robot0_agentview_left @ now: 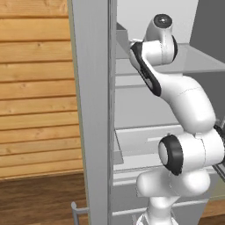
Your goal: Grab a lemon wedge from the fridge and one ice cube from the ice bowl, and put them in the glass of lemonade.
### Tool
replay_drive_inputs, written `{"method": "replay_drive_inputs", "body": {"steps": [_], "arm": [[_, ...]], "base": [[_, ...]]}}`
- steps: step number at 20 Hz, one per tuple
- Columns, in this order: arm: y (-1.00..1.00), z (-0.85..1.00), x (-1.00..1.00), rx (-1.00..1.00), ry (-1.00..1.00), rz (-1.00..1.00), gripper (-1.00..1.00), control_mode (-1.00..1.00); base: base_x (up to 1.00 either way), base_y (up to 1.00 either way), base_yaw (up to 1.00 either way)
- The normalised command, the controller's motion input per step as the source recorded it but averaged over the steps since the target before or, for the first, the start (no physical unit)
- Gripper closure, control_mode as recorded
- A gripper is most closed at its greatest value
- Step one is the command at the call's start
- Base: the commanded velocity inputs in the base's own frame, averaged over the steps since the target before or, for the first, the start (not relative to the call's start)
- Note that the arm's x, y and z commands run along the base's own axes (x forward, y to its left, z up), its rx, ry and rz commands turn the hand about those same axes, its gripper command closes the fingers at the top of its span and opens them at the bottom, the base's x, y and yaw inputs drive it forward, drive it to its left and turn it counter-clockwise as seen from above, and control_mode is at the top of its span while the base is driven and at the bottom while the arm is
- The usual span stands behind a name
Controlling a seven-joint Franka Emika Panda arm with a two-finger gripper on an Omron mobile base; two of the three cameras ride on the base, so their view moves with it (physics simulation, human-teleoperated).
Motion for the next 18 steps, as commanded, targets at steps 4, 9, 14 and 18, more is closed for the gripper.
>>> {"method": "replay_drive_inputs", "body": {"steps": [4,9,14,18], "arm": [[0.0,0.0,0.51,0.0,0.01,0.0,-1.0,-1.0],[-0.01,-0.15,0.48,0.0,0.0,0.02,-1.0,-1.0],[-0.14,-0.21,0.18,0.0,0.01,0.05,-1.0,-1.0],[-0.28,-0.34,-0.11,0.0,0.0,0.05,1.0,-1.0]], "base": [[0.0,0.0,0.0],[0.0,0.0,0.0],[0.0,0.0,0.0],[0.0,0.0,0.0]]}}
